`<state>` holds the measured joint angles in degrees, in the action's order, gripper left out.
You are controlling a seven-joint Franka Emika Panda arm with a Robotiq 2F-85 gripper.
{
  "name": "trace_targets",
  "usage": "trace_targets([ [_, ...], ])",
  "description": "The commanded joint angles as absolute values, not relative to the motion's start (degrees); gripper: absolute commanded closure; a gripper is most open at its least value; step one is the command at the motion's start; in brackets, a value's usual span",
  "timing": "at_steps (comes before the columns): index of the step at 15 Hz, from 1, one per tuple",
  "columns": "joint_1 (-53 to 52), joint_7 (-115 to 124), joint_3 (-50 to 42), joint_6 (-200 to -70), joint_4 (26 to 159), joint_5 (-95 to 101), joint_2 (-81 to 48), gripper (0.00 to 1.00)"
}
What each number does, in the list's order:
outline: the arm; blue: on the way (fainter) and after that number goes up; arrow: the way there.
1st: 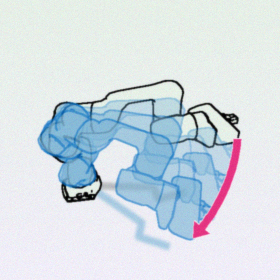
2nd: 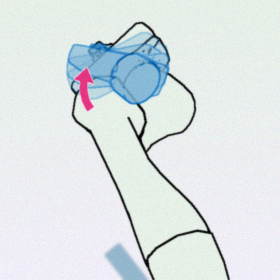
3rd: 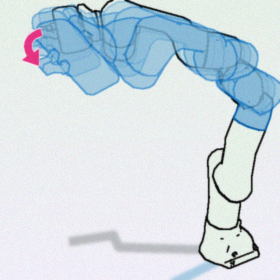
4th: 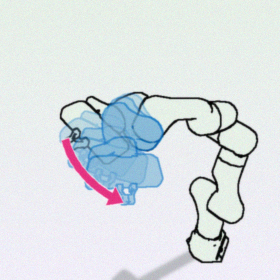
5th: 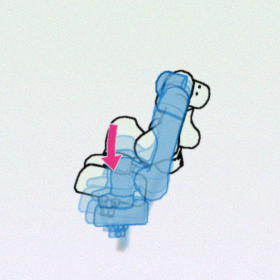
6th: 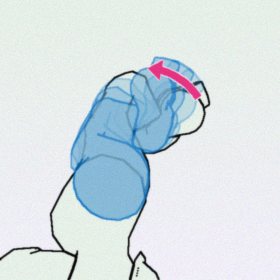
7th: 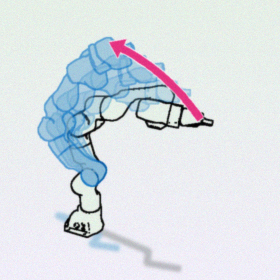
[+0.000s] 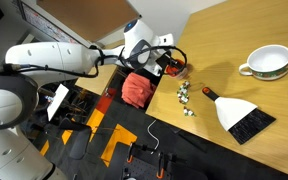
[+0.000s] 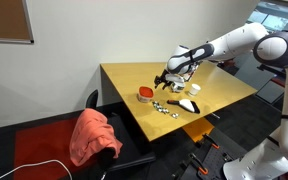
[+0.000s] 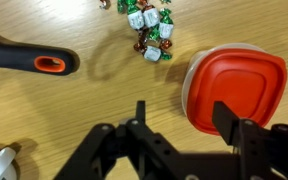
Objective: Remove the red lid from the bowl, place one piece of candy in the bowl, put the red lid back on the bowl
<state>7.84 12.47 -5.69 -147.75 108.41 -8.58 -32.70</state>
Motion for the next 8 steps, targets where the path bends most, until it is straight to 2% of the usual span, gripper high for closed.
trace_targets([
  [1,9.5,10.0,-4.3,-146.8,105.2,-10.7,-34.9,0.36],
  [4,10.2,8.6,-3.2,-146.3,103.7,-11.9,-36.3,0.37],
  [8,10.4,8.2,-2.7,-145.7,102.6,-12.3,-37.9,0.44],
])
